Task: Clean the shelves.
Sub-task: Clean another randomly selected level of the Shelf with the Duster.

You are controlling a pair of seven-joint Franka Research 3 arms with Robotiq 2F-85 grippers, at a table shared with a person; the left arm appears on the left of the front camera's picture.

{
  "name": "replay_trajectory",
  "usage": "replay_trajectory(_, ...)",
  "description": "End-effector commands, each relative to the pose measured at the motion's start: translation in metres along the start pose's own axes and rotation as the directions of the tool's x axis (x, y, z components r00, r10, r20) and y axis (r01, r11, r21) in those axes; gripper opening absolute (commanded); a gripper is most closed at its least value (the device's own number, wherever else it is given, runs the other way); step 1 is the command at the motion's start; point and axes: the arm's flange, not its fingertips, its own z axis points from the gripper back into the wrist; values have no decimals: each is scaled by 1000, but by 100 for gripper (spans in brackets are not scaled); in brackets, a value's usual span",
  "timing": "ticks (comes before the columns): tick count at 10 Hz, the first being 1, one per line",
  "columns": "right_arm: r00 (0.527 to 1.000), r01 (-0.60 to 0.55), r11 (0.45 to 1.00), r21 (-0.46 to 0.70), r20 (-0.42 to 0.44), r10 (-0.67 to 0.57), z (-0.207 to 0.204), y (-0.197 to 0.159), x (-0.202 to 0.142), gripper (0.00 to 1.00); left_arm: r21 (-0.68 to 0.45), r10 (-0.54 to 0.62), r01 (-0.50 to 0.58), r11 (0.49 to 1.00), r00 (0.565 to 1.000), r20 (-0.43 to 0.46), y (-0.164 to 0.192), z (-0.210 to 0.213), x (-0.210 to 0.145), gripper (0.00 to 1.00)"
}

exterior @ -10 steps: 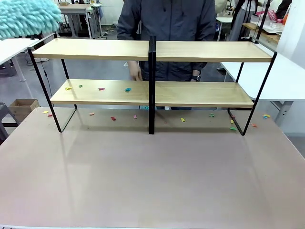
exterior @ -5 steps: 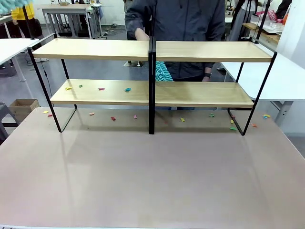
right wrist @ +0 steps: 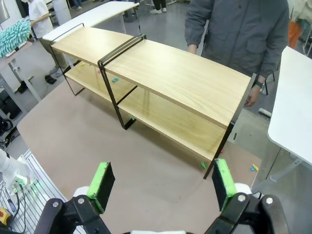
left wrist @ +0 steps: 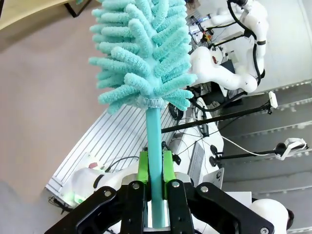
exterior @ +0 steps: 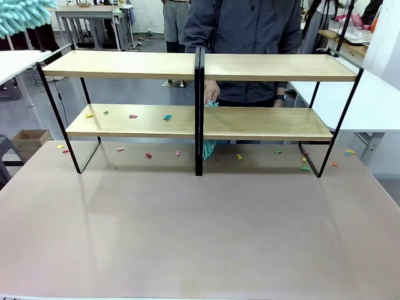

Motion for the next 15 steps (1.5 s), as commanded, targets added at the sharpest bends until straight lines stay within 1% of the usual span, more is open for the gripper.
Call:
replay_trajectory(1, 1000, -1, 1000, 7, 8, 1, 0, 1, 1, 100, 7, 2, -2, 1000, 1000, -3, -3, 0, 0, 13)
replay_trajectory(10, 1000, -1, 1000, 7, 8, 1, 0, 1, 1, 100, 1, 1, -1, 1000, 1000, 0, 0, 0, 0, 13)
replay_trajectory(11, 1000, -1, 1000, 7, 8, 1, 0, 1, 1, 100, 71, 44, -42, 997, 998, -36, -8, -22, 25, 13)
replay_trajectory(12, 1000, -1, 1000, 7, 8, 1, 0, 1, 1, 100, 138, 68, -58, 989, 995, -67, -19, -51, 45, 13)
replay_trajectory(13, 1000, -1, 1000, 7, 8, 1, 0, 1, 1, 100, 50, 13, -6, 999, 988, -151, -35, -85, 56, 13)
replay_trajectory(14, 1000, -1, 1000, 7, 8, 1, 0, 1, 1, 100, 32, 3, 5, 999, 971, -240, -41, -114, 56, 13)
replay_trajectory(15, 1000, -1, 1000, 7, 8, 1, 0, 1, 1, 100, 57, 22, -3, 998, 938, -346, -42, -148, 52, 13)
